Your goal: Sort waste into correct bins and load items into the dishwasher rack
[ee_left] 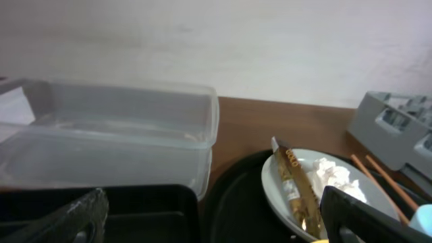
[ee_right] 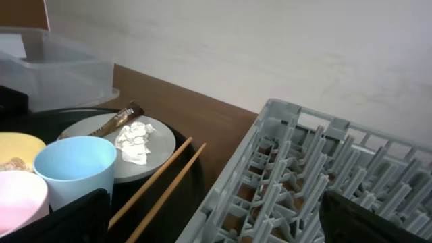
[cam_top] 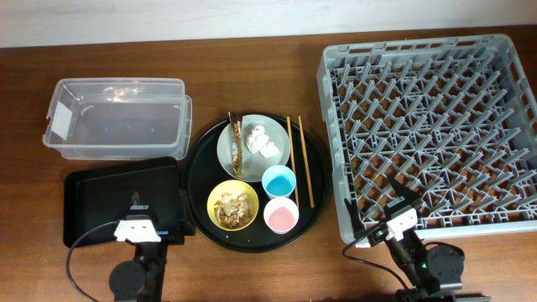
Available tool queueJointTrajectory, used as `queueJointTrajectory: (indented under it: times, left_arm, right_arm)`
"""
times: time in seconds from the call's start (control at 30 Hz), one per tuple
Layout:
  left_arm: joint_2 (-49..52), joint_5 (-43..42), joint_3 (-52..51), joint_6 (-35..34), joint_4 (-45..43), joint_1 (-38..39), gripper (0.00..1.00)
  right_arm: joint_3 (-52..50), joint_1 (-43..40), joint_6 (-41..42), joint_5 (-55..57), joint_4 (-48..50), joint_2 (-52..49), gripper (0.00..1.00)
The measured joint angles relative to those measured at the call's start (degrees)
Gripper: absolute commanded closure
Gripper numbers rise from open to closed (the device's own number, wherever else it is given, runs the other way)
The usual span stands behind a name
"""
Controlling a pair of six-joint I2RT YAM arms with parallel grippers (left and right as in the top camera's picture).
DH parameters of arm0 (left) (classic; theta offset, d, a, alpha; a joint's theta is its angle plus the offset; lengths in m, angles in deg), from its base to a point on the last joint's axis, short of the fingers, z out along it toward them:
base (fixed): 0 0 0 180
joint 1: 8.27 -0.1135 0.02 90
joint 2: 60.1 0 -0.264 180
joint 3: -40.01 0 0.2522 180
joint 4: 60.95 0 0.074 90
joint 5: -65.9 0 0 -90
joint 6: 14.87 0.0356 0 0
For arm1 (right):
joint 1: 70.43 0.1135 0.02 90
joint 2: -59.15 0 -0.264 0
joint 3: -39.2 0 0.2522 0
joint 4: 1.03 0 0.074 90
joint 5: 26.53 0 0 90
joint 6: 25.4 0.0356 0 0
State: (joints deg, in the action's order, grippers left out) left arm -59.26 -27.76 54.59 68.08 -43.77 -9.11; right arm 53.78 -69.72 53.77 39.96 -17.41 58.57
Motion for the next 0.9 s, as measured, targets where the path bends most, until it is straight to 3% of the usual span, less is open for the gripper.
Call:
queueJointTrajectory:
  times: [0.13,0.23,0.37,0.4,0.53,0.63,0.73,0.83,0.87,0.9]
  left_arm:
    - [-0.1,-8.7,-0.1,0.0,-7.9,-0.1,0.01]
    - [0.0,-14.4,2.8,-0.3,-5.0,-0.1,0.01]
    - [6.0,-18.6,23.4,-0.9,17.2,-0.1,0.01]
    - [11.5,-19.8,31.1,-1.0,25.4,-0.1,0.01]
    - [33.4,-27.9,52.8,-1.3,42.9,-0.2,0.01]
    - [43.5,-34.9,61.0,-1.8,49.2,-0.3,0.01]
    - [48.5,-42.6,62.6,-2.2,50.5,1.0,0.00]
    - [53.6,-35.1,62.3,-2.9,59.1,11.4,0.04]
    - [55.3,-33.0,61.8,-3.6,59.2,14.7,0.09]
    - [58.0,-28.6,60.8,-4.8,57.9,19.8,0.21]
  right_arm:
    - [0.6,0.0,8.5,-3.9,-0.8,0.0,0.02]
    - [7.1,0.0,13.0,-6.0,-11.7,-0.3,0.02]
    - [35.6,0.0,15.5,-6.8,-41.7,-10.4,0.02]
    - [42.2,0.0,15.4,-6.6,-47.0,-14.5,0.02]
    - [63.7,0.0,13.0,-6.4,-61.0,-33.4,0.02]
    - [75.8,0.0,12.1,-6.8,-70.8,-44.3,0.01]
    - [78.8,0.0,12.1,-7.2,-74.4,-49.1,0.01]
    - [78.9,0.0,13.2,-7.2,-76.0,-51.7,0.01]
    - [78.9,0.0,13.5,-7.2,-76.3,-52.4,0.01]
    - [78.9,0.0,13.7,-7.3,-77.1,-53.3,0.01]
